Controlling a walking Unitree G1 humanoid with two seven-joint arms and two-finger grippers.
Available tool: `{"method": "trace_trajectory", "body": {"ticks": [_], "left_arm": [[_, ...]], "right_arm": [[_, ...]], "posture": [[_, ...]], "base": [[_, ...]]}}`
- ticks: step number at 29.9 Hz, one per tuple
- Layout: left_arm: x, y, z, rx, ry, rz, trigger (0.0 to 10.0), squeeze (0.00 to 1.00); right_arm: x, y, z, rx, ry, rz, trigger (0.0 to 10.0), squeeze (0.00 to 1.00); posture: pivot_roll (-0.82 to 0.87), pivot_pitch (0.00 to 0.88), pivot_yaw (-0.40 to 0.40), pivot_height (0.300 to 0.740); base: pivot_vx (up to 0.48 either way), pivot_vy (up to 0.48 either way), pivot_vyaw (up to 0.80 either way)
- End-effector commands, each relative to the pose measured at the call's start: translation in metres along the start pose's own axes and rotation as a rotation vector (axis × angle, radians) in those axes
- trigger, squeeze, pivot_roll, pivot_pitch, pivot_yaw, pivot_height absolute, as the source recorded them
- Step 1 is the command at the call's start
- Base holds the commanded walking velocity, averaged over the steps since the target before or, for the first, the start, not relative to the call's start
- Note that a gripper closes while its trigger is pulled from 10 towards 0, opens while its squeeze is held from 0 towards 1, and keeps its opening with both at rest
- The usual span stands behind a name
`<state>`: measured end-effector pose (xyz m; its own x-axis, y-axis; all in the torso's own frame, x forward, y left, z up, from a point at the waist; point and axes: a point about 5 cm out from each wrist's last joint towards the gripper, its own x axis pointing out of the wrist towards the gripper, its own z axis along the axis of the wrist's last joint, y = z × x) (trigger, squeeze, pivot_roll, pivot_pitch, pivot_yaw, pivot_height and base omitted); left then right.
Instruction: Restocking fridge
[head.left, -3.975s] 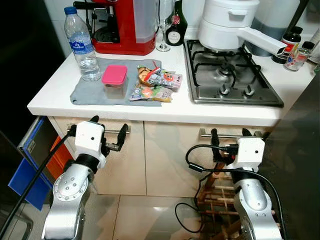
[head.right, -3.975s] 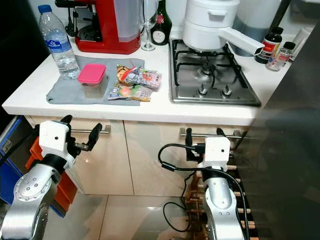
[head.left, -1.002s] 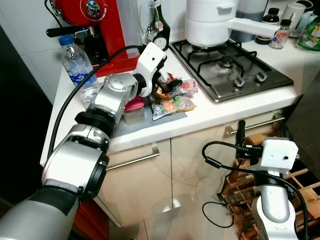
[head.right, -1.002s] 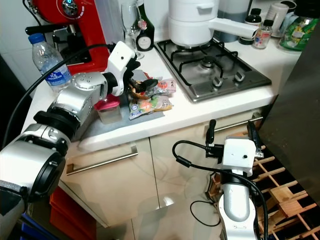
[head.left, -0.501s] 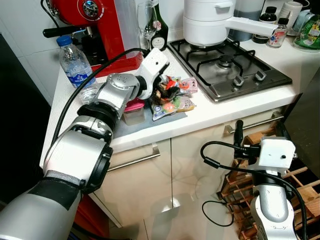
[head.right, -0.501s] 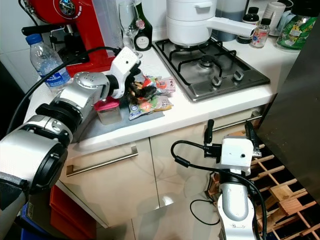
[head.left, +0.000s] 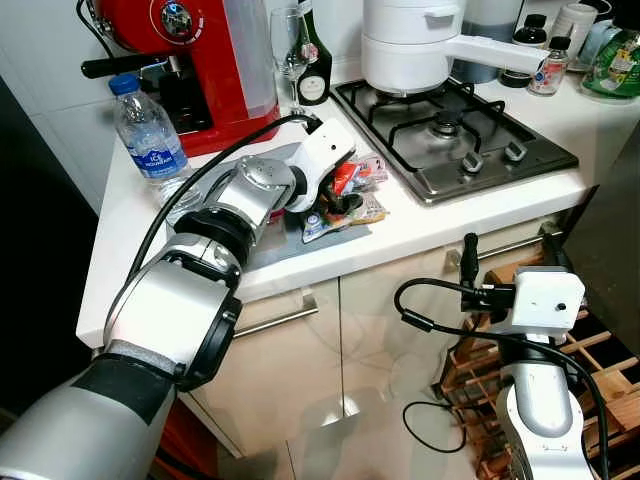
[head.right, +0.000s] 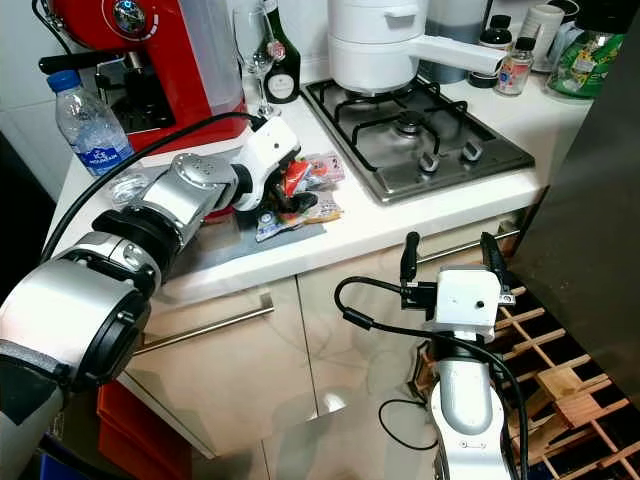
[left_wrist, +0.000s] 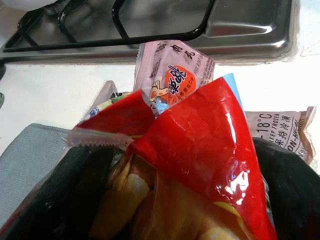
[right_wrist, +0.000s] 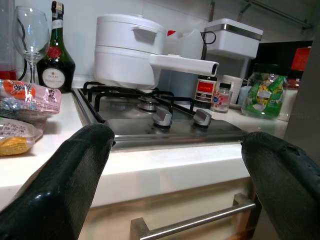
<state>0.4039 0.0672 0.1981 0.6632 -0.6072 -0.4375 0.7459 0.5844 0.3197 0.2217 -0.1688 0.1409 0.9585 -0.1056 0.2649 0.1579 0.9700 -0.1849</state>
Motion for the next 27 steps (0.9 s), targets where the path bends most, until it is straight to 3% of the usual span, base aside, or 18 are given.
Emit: {"method": "trace_trajectory", "body": {"ticks": [1, 3, 4, 13, 22, 27], "left_arm": [[0.004, -0.013, -0.034, -0.032, 0.144, -0.044, 10.0, 0.0], [0.004, -0.013, -0.036, -0.024, 0.153, -0.039, 10.0, 0.0], [0.005, -0.013, -0.036, -0.029, 0.147, -0.032, 0.0, 0.0], [0.004, -0.01, -0.024, -0.091, 0.067, -0.012, 0.0, 0.0], [0.005, -0.009, -0.019, -0.042, 0.052, -0.013, 0.0, 0.0], [0.0, 0.0, 0.027, -0.02, -0.15, 0.002, 0.0, 0.0]], "right_arm": [[0.001, 0.004, 0.001, 0.011, 0.001, 0.014, 10.0, 0.0], [0.001, 0.004, 0.001, 0.012, 0.002, 0.016, 10.0, 0.0], [0.001, 0.004, 0.001, 0.012, 0.003, 0.017, 10.0, 0.0], [0.003, 0.005, 0.0, 0.008, 0.006, 0.022, 10.0, 0.0], [0.01, 0.007, -0.001, 0.008, -0.001, 0.026, 10.0, 0.0], [0.011, 0.007, -0.003, 0.009, -0.001, 0.021, 10.0, 0.0]], "posture": [[-0.3, 0.0, 0.12, 0.74], [-0.3, 0.0, 0.12, 0.74], [-0.3, 0.0, 0.121, 0.74], [-0.3, 0.0, 0.114, 0.74], [-0.29, 0.0, 0.114, 0.74], [-0.29, 0.0, 0.113, 0.74]], "base": [[0.0, 0.0, 0.0], [0.0, 0.0, 0.0], [0.0, 0.0, 0.0], [0.0, 0.0, 0.0], [0.0, 0.0, 0.0], [0.0, 0.0, 0.0]]}}
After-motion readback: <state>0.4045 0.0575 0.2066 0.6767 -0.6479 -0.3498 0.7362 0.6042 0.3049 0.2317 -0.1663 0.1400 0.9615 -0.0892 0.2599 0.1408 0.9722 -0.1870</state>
